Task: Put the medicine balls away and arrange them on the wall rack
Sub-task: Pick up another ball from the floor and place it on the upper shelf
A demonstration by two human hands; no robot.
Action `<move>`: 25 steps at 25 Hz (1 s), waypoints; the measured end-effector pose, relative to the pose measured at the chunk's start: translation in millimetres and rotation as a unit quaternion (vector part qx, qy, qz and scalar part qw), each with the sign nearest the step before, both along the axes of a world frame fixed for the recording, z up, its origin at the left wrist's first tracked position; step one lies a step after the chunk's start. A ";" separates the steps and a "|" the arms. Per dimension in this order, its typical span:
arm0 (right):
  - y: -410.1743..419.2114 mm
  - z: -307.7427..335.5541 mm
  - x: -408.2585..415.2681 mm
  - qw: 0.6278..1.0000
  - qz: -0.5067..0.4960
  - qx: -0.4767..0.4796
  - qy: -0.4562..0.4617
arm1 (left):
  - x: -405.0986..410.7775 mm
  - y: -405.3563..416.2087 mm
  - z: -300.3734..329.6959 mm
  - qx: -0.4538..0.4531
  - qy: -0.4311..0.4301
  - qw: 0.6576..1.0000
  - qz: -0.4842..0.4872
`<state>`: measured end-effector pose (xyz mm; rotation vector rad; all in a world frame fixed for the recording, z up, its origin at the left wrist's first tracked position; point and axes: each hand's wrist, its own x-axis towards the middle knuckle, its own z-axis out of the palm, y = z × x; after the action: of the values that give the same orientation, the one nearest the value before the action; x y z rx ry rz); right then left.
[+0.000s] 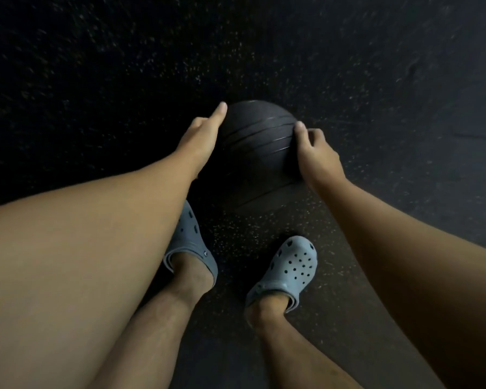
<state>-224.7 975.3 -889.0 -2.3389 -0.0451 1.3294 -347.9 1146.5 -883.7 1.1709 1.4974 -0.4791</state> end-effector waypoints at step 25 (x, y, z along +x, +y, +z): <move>203.3 501.1 -31.8 0.945 -0.042 0.322 -0.037 | -77.4 139.9 495.1 0.079 -0.322 0.874 0.354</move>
<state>-256.6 1178.6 -387.9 -1.8035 -0.3454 0.9886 -425.3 1286.5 -388.6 0.7036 1.2507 0.5064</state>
